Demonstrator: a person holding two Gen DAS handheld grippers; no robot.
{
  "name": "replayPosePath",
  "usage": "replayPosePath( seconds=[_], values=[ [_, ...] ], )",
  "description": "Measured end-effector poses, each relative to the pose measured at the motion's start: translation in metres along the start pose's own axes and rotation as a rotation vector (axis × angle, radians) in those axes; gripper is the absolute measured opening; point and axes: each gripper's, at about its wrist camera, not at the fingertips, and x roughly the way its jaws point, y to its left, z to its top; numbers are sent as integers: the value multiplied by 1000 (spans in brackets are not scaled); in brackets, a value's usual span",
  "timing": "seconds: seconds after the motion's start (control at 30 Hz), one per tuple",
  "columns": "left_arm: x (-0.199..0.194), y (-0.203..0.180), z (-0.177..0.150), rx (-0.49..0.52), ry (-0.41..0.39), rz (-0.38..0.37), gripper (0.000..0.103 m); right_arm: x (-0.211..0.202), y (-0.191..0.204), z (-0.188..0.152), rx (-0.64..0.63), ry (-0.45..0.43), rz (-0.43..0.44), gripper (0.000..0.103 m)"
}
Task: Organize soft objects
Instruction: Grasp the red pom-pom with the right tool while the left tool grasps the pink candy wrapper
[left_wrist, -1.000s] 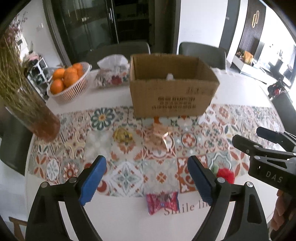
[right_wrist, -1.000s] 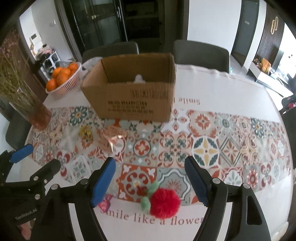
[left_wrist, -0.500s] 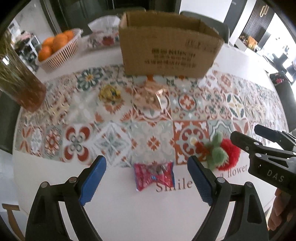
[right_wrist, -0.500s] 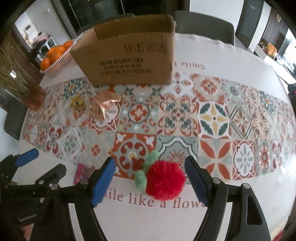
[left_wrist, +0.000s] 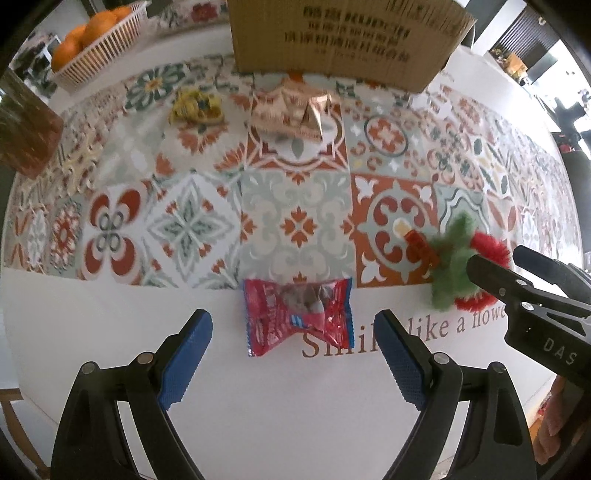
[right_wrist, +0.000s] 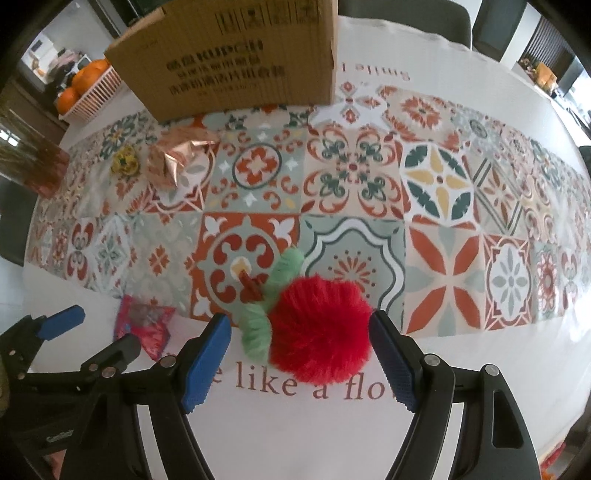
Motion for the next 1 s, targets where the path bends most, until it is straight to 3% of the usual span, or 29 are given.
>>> replayPosePath(
  seconds=[0.47, 0.67, 0.73, 0.8, 1.0],
  values=[
    [54, 3, -2, -22, 106, -3, 89, 39, -8, -3, 27, 77, -15, 78],
    [64, 4, -2, -17, 116, 2, 80, 51, -13, -7, 61, 97, 9, 77],
    [69, 4, 1, -21, 124, -6, 77, 52, -13, -7, 67, 93, 12, 74],
    [69, 5, 1, -20, 122, -9, 74, 53, -13, -8, 67, 88, 16, 64],
    [72, -1, 3, -11, 96, -7, 70, 52, -10, -10, 68, 71, 14, 49]
  ],
)
